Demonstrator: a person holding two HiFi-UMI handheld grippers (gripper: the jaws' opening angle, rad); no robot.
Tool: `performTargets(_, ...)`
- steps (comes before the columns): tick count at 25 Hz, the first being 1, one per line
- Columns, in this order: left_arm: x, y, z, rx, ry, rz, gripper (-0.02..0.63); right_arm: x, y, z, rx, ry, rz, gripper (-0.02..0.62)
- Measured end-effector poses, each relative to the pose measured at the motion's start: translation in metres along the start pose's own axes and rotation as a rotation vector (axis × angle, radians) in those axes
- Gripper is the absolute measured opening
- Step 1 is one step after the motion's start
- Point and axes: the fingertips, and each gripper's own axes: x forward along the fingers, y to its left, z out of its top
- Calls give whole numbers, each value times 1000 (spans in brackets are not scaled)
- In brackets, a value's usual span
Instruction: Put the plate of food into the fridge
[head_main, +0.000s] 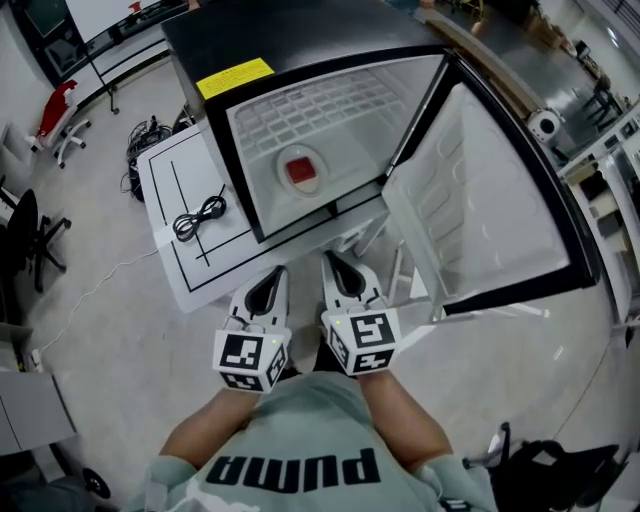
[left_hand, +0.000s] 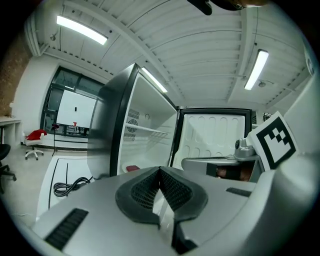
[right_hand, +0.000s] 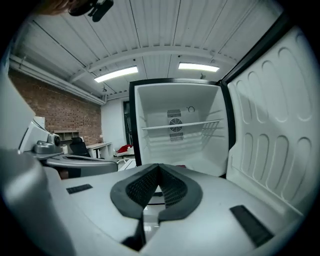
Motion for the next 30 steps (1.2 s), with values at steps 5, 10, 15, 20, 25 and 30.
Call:
performTargets(5, -25, -5, 1, 5, -4, 10, 5, -16, 19, 1, -8, 0, 21, 5)
performTargets(10, -42, -13, 10, 14, -30, 59, 5, -24, 31, 11, -30, -23, 96, 5)
performTargets(15, -44, -39, 15, 11, -52, 117, 5, -43, 24, 17, -65, -35, 182, 5)
performTargets(20, -41, -79, 9, -11, -71, 178, 5, -81, -8, 17, -79, -38, 229, 5)
performTargets(25, -45, -115, 1, -22, -78, 242, 5, -118, -36, 15, -77, -46, 261, 5)
performTargets(30, -49, -146, -9, -37, -88, 277, 5, -149, -58, 9, -88, -55, 289, 5)
